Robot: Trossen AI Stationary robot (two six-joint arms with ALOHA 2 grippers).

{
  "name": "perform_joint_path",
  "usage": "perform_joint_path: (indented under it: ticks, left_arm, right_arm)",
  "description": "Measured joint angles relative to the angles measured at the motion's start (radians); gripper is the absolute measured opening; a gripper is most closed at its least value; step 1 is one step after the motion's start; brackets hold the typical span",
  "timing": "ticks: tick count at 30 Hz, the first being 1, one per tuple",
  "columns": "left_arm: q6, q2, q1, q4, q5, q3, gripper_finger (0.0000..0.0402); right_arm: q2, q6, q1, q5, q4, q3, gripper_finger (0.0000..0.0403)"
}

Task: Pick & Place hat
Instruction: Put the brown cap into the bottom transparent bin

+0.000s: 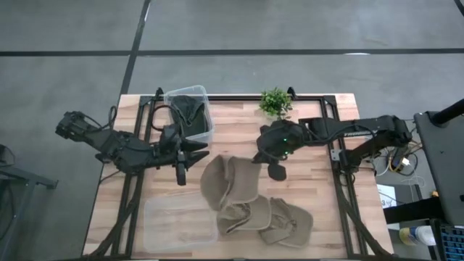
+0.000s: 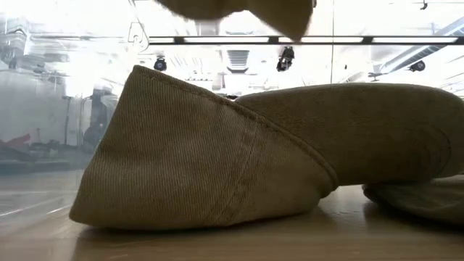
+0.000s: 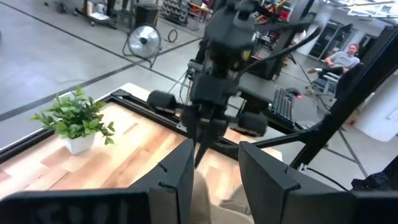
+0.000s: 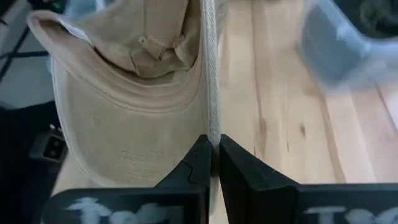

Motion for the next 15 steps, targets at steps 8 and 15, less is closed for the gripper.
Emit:
perform_joint_path:
  ticks: [8, 15]
  left_arm:
    - [0.053, -0.001, 0.001, 0.004, -0.003, 0.038, 0.0119]
    - [0.105, -0.002, 0.001, 0.002, -0.014, 0.069, 0.0119]
  right_arm:
    - [0.119, 0.045, 0.053, -0.003, -0.002, 0.131, 0.0013]
    - [0.262, 0.045, 0.081, -0.019, 0.040, 0.237, 0.0013]
